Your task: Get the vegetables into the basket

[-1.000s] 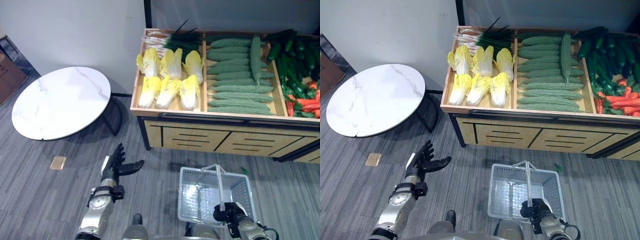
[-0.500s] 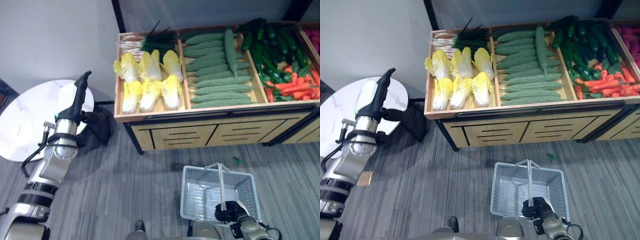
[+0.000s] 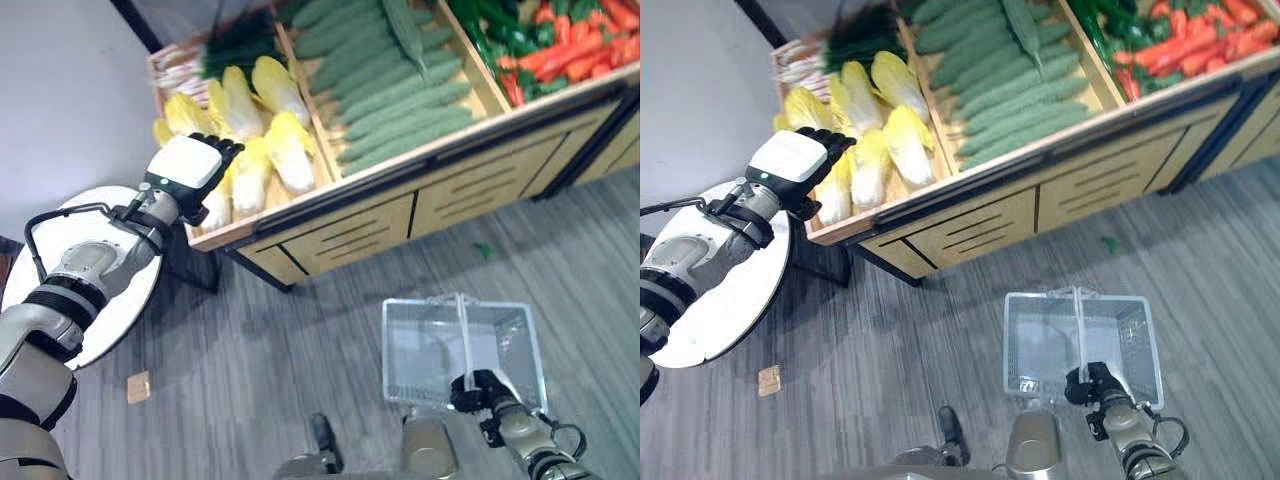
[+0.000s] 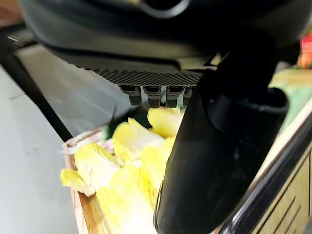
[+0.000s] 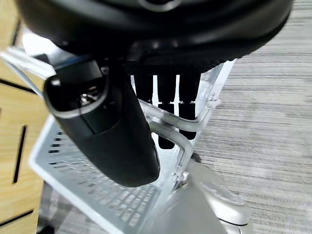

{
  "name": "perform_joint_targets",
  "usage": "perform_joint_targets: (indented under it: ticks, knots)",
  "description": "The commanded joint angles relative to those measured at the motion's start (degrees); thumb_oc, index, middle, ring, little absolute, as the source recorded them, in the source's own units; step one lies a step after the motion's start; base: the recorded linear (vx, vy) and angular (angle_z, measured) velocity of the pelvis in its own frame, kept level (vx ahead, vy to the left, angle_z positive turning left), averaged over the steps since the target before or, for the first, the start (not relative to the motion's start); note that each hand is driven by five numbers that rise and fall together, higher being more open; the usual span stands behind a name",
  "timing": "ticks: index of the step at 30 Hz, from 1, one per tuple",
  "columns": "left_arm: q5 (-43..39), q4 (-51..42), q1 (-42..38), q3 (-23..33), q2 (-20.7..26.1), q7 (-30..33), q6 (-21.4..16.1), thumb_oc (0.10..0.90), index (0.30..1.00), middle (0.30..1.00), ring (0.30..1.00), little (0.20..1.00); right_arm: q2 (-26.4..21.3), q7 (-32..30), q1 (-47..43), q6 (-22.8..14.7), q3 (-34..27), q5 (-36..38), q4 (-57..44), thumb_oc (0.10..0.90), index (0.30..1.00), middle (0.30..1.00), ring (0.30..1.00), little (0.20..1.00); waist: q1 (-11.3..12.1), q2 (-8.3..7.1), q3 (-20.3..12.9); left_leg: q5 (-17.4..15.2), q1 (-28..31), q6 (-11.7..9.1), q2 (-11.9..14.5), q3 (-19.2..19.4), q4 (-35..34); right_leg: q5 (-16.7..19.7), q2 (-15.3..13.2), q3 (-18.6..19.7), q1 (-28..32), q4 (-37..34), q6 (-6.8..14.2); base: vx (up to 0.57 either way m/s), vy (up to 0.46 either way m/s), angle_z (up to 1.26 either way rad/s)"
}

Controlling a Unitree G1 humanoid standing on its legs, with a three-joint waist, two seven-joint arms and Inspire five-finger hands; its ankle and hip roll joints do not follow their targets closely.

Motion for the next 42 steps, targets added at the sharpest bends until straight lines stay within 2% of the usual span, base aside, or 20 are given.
perform_joint_targets:
  ticks: [1, 2, 11, 18, 28, 39, 40, 41, 42]
  knots:
    - [1.48, 6.19, -10.02, 3.65, 5.87, 2.34, 4.44, 0.900, 1.000, 1.000, 1.000, 1.000, 0.88, -0.50, 0.16, -0.78, 1.81, 0.70, -0.66, 0.400, 0.300, 0.300, 0.300, 0.300, -0.53, -4.46, 1.81, 1.92, -2.84, -1.27, -1.55, -0.02, 0.06, -2.45, -3.58, -0.15, 3.24, -0.02, 6.18, 0.02, -0.001, -0.10]
    - [1.42, 9.34, -11.51, 2.27, 5.36, 1.82, 4.95, 0.900, 1.000, 1.000, 1.000, 1.000, 0.58, -0.78, -0.51, -0.74, 1.74, 1.28, -0.28, 0.400, 0.300, 0.300, 0.300, 0.300, -0.80, -4.28, 2.49, 2.10, -3.58, -1.30, -1.62, 0.16, 0.06, -2.16, -3.69, 0.21, 2.33, -0.02, 6.25, 0.02, -0.005, -0.10]
    - [1.45, 15.49, -16.60, -0.93, 4.13, 1.57, 6.02, 0.900, 1.000, 1.000, 1.000, 1.000, 0.46, -1.18, -2.02, -1.04, 2.54, 3.37, 0.17, 0.400, 0.300, 0.300, 0.300, 0.300, -1.18, -4.68, 4.59, 2.83, -6.12, -1.73, -1.19, 1.31, 0.06, -1.41, -3.34, 1.10, -0.82, -0.02, 6.39, 0.02, -0.025, -0.05]
    - [1.69, 14.11, -18.06, -1.65, 5.13, 3.66, 5.51, 0.900, 1.000, 1.000, 1.000, 1.000, 1.14, -0.83, -2.60, -2.17, 4.19, 4.78, -2.28, 0.400, 0.300, 0.300, 0.300, 0.300, -1.39, -5.06, 4.99, 3.35, -8.24, -2.35, -0.42, 1.97, 0.06, -1.15, -2.59, 1.60, -3.26, -0.02, 6.33, 0.01, -0.020, -0.04]
    - [2.04, 13.78, -20.49, -3.26, 3.15, 4.48, 5.47, 0.900, 1.000, 1.000, 1.000, 1.000, 1.94, -0.81, -2.86, -2.99, 5.58, 5.65, -3.82, 0.400, 0.300, 0.300, 0.300, 0.300, -2.10, -5.40, 5.27, 3.65, -9.43, -2.83, 0.19, 2.68, 0.06, -1.18, -2.08, 1.61, -4.56, -0.02, 6.20, 0.00, -0.010, -0.02]
    - [1.97, 14.84, -21.83, -3.20, -0.04, 5.61, 5.91, 0.900, 1.000, 1.000, 1.000, 1.000, 2.99, -1.43, -2.04, -3.73, 5.85, 7.50, -5.24, 0.400, 0.300, 0.300, 0.300, 0.300, -3.14, -7.08, 6.14, 4.10, -11.70, -3.48, 1.39, 3.89, 0.06, -0.68, -0.93, 2.12, -7.36, -0.02, 6.10, 0.00, -0.027, -0.05]
    - [1.80, 14.94, -21.74, -3.04, -0.29, 5.71, 5.88, 0.857, 0.940, 0.940, 0.940, 0.940, 3.08, -1.40, -1.97, -3.80, 5.94, 7.67, -5.24, 0.400, 0.300, 0.300, 0.300, 0.300, -3.23, -7.19, 6.14, 4.14, -11.99, -3.48, 1.45, 3.79, 0.06, -0.69, -0.87, 2.14, -7.49, -0.02, 6.04, -0.02, -0.050, -0.01]
    - [0.93, 14.34, -21.58, -2.00, -0.78, 6.41, 5.54, 0.400, 0.300, 0.300, 0.300, 0.300, 3.48, -1.34, -1.86, -3.98, 6.01, 7.88, -5.37, 0.400, 0.300, 0.300, 0.300, 0.300, -3.50, -7.56, 6.15, 4.18, -12.53, -3.58, 1.57, 3.83, 0.06, -0.61, -0.68, 2.29, -8.11, -0.02, 6.06, -0.01, -0.039, 0.00]
    - [0.52, 14.31, -21.29, -1.63, -0.84, 6.43, 5.55, 0.400, 0.300, 0.300, 0.300, 0.300, 3.54, -1.40, -1.85, -3.97, 6.12, 7.88, -5.40, 0.400, 0.300, 0.300, 0.300, 0.300, -3.44, -7.64, 6.08, 4.19, -12.61, -3.60, 1.65, 3.93, 0.06, -0.55, -0.59, 2.42, -8.30, -0.02, 6.04, 0.00, -0.034, 0.02]
